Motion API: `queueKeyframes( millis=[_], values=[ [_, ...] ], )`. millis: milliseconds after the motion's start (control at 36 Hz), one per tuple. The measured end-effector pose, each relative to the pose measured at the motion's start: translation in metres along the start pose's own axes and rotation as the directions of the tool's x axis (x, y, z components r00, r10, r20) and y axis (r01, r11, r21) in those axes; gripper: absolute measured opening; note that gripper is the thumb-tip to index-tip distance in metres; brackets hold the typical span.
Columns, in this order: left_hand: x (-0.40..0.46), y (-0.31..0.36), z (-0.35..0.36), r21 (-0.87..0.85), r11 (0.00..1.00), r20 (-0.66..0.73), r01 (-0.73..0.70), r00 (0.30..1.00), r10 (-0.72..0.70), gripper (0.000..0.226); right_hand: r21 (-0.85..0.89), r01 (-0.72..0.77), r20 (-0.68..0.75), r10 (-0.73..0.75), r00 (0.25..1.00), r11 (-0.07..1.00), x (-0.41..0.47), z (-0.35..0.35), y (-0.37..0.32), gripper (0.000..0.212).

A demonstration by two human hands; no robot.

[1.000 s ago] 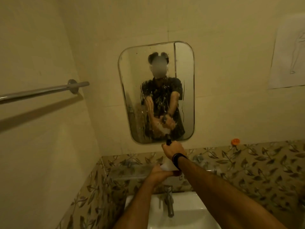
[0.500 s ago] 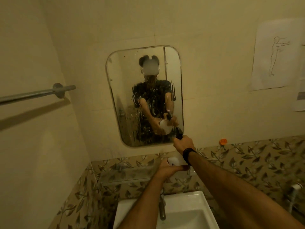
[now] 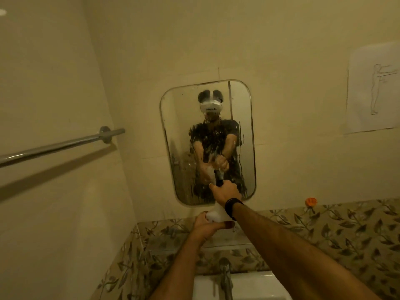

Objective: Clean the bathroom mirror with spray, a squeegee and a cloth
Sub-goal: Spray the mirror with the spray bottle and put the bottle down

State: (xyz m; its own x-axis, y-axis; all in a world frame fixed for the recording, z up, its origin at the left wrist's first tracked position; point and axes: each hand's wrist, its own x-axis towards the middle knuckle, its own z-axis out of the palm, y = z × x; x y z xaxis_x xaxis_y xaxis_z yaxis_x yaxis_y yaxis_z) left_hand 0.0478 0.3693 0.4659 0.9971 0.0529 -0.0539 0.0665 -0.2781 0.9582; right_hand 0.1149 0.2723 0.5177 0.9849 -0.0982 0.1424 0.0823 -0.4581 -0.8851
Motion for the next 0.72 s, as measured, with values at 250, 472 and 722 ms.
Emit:
queueKeyframes(
  millis=[250, 472, 722],
  values=[
    [0.005, 0.04, -0.007, -0.017, 0.995, -0.005, -0.094, 0.996, 0.094, 0.048, 0.058, 0.06, -0.063, -0.056, 0.996, 0.997, 0.011, -0.024, -0.035, 0.021],
    [0.015, 0.066, 0.009, -0.032, 0.99, 0.008, -0.137, 0.991, 0.137, 0.058, 0.088, 0.07, -0.164, -0.055, 0.985, 0.994, 0.013, -0.059, -0.047, 0.02],
    [0.012, 0.061, 0.031, -0.03, 0.992, 0.091, -0.12, 0.988, 0.122, 0.05, 0.114, -0.009, -0.196, 0.031, 0.98, 0.993, 0.007, -0.08, -0.026, 0.02]
  ],
)
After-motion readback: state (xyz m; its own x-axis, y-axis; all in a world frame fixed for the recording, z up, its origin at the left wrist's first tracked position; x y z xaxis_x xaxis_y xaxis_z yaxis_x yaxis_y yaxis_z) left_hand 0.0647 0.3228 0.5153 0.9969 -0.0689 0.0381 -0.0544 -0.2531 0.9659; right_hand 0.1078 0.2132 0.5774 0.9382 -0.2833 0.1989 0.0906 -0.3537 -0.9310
